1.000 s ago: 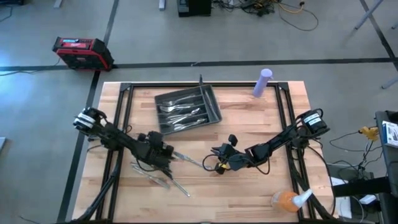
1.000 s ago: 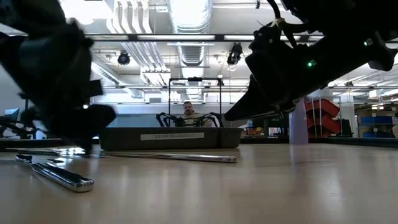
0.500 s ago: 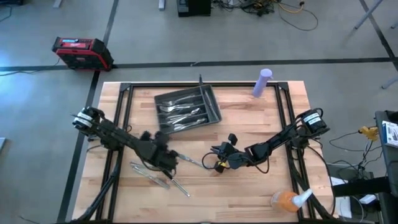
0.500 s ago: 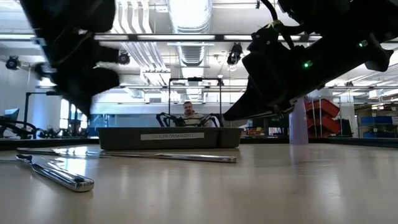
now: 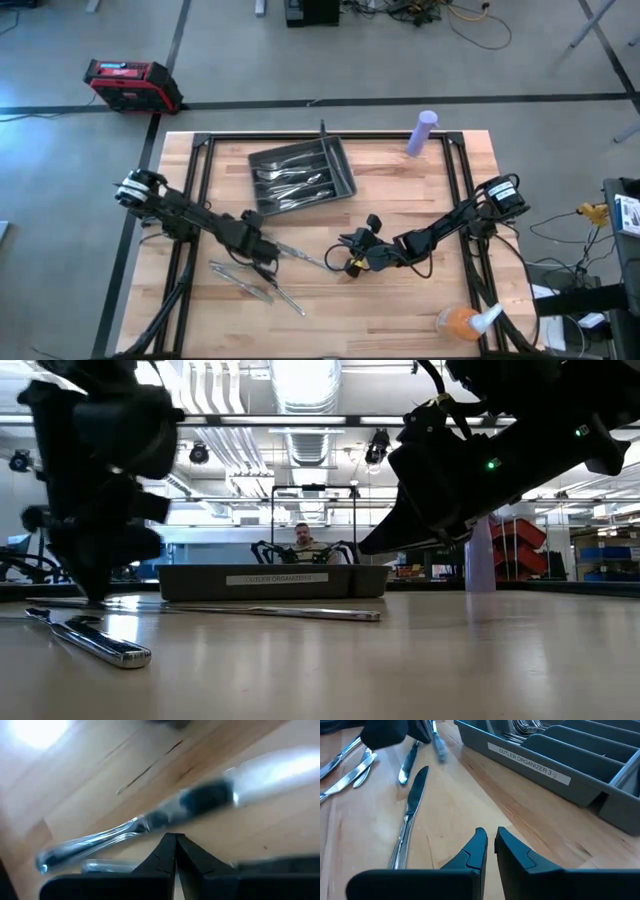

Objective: Sort silverware
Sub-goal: Adjust the knives on the table

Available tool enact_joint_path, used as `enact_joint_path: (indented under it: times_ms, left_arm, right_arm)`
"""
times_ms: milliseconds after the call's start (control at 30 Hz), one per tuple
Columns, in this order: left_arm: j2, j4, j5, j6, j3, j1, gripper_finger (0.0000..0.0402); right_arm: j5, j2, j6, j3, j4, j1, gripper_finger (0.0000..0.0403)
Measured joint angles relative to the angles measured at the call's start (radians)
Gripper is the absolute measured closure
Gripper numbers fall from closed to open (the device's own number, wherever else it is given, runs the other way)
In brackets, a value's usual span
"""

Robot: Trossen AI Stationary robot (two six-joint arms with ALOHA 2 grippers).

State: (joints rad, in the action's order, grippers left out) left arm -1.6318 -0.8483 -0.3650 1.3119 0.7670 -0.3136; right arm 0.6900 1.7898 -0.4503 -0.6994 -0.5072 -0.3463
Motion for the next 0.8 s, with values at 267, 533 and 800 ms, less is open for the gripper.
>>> enact_joint_path:
  times_ms: [267, 533, 800]
  left_arm:
    - [0.024, 0.283, -0.068, -0.328, 0.103, -0.004, 0.0401]
    - [0.045, -0.233, -0.119, -0.042, 0.124, 0.053, 0.0402]
    - [0.035, -0.205, 0.018, 0.047, 0.015, 0.096, 0.0402]
  right_arm:
    - [-0.018, 0.0, -0.005, 0.0, -0.007, 0.002, 0.0379]
    - [-0.026, 0.002, -0.006, -0.004, 0.0, 0.002, 0.0379]
    - [-0.037, 0.011, -0.003, -0.007, 0.001, 0.002, 0.038]
